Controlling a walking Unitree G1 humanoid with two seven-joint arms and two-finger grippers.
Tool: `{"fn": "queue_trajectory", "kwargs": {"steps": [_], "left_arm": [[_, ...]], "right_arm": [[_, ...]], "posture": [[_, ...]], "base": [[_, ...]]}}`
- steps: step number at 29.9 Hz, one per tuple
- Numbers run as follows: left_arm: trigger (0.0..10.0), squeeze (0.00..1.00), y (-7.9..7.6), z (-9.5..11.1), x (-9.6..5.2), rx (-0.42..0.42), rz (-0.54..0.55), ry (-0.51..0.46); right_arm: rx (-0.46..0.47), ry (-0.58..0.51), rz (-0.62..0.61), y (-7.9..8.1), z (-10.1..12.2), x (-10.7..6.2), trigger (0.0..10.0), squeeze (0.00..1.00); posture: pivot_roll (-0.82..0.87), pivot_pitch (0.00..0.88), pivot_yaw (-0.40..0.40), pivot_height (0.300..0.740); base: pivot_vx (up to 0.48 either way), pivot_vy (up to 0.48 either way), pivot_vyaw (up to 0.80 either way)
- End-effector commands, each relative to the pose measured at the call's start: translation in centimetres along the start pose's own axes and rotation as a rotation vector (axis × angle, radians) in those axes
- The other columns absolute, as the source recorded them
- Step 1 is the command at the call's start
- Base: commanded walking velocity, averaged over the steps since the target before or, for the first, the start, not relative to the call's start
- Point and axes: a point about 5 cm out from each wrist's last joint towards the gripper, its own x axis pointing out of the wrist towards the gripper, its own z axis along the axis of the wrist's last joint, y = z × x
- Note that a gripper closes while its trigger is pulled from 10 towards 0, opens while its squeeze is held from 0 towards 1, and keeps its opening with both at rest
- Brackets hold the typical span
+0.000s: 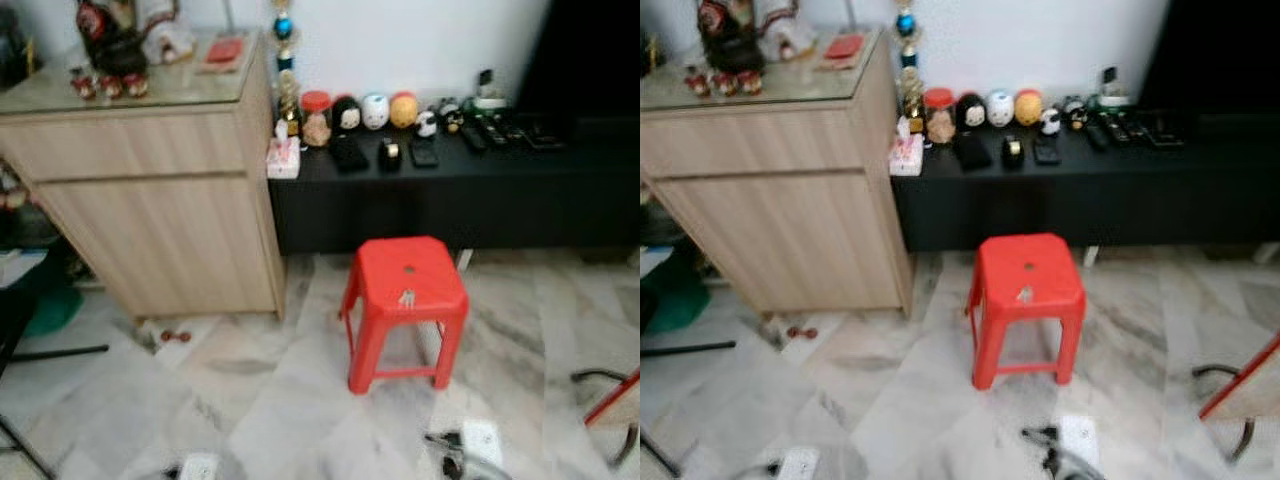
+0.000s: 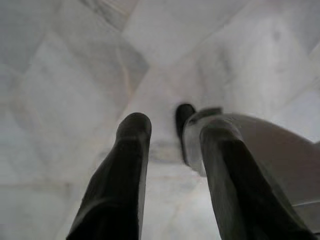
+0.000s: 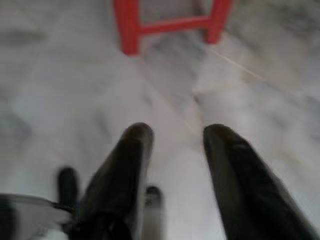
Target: Hang keys on a hook
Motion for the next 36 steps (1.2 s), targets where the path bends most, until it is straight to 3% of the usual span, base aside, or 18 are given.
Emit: {"fn": "queue_trajectory", "kwargs": {"steps": [1,36], "left_arm": [[10.0,0.0,-0.55,0.33,0.15,0.013,-0.015,-0.007],[10.0,0.0,-0.43,0.83,0.27,0.026,-0.015,-0.011]], "right_arm": [[0.012,0.03,-0.039,-1.45,-0.92,-0.25,10.0,0.0],[0.049,0.014,-0.066,-1.81,-0.34,-0.15,10.0,0.0]], "posture": [[-0.1,0.0,0.011,0.738],[-0.1,0.02,0.017,0.738]], "base": [[0.345,0.0,0.0],[0.343,0.0,0.0]]}}
